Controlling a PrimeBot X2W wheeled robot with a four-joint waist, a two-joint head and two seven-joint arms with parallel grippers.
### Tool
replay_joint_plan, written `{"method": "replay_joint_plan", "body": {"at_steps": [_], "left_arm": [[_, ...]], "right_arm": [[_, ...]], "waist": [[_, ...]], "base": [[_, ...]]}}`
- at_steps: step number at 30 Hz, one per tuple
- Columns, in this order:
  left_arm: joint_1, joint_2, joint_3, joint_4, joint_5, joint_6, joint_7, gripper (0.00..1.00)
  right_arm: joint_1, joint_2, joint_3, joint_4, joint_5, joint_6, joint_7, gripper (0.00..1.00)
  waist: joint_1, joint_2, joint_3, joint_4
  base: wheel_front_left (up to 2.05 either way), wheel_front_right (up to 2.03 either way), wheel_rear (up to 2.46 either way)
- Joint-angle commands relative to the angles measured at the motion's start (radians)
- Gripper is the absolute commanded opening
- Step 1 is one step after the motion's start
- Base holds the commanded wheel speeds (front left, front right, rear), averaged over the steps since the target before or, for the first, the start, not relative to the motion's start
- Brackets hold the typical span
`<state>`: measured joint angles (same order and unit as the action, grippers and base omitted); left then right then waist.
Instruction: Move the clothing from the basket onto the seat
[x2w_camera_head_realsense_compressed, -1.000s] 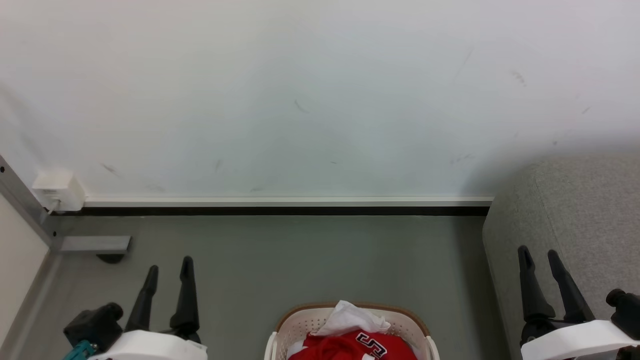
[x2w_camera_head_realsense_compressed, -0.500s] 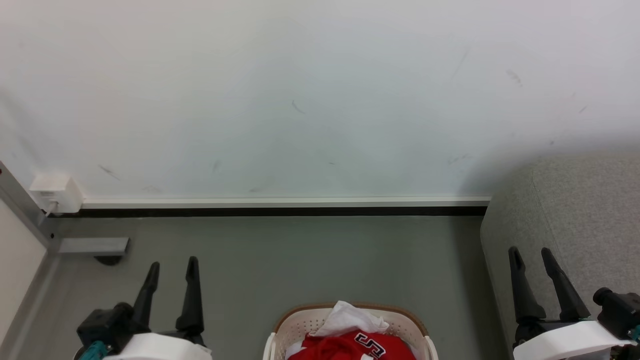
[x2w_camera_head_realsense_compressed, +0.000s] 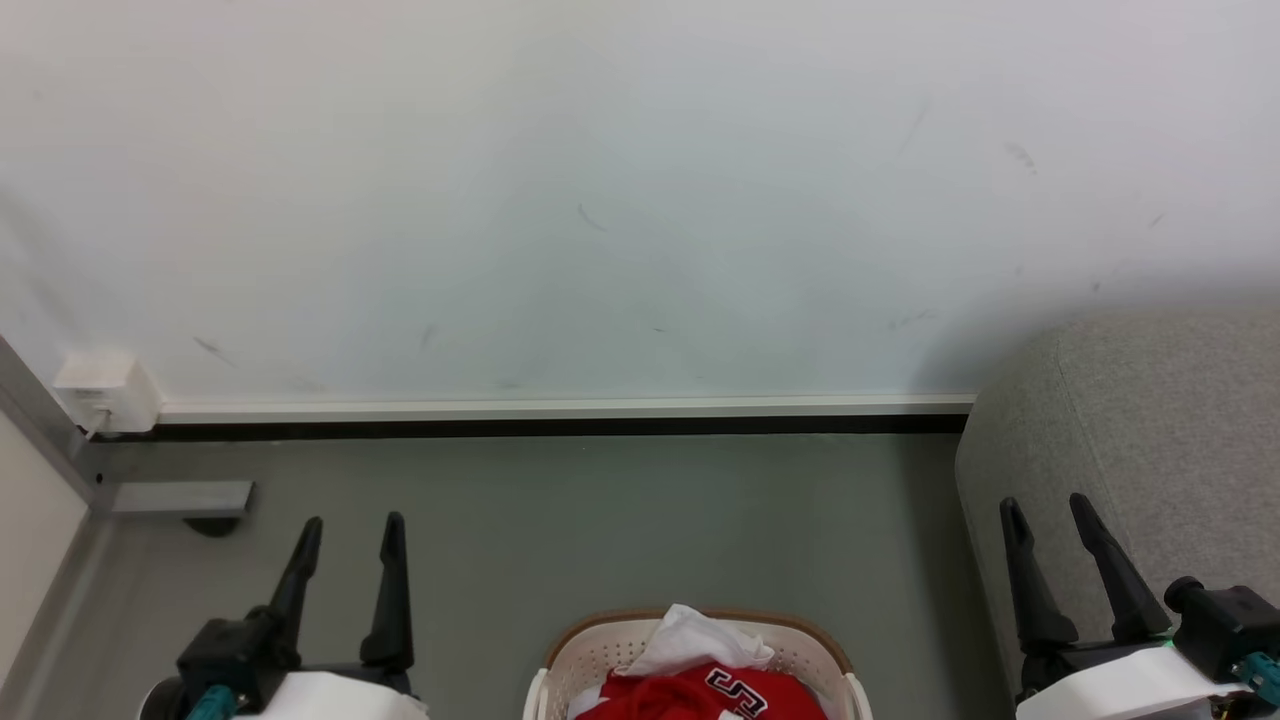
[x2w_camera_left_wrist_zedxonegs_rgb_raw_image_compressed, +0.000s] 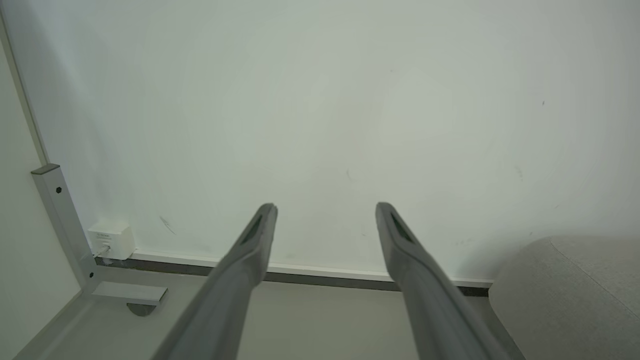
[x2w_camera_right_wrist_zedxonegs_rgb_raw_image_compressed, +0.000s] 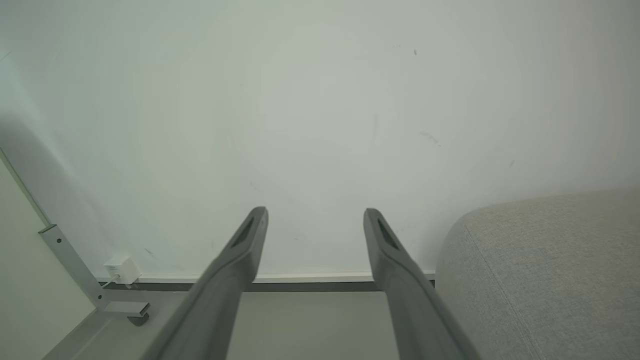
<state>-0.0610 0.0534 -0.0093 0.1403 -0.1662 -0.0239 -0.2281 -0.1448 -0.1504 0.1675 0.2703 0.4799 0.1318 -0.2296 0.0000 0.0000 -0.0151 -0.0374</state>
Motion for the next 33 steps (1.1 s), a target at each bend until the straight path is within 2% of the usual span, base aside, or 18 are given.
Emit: {"method": "replay_joint_plan", "body": {"at_steps": [1, 18, 33], "left_arm": [[0.009, 0.009, 0.002, -0.007, 0.03, 0.005, -0.009, 1.0], [0.012, 0.005, 0.001, -0.008, 0.149, 0.01, -0.039, 1.0], [0.011, 0.002, 0.01, -0.005, 0.133, 0.004, -0.038, 1.0]], "right_arm": [[-0.017, -0.007, 0.004, 0.0, -0.02, -0.002, -0.007, 1.0], [-0.015, -0.012, 0.019, -0.005, -0.107, -0.002, -0.038, 1.0], [-0.012, -0.004, 0.003, -0.01, -0.089, -0.002, -0.036, 1.0]], "waist": [[0.0, 0.0, 0.0, 0.0], [0.0, 0.0, -0.001, -0.004], [0.0, 0.0, 0.005, -0.011]], "base": [[0.0, 0.0, 0.0], [0.0, 0.0, 0.0], [0.0, 0.0, 0.0]]}}
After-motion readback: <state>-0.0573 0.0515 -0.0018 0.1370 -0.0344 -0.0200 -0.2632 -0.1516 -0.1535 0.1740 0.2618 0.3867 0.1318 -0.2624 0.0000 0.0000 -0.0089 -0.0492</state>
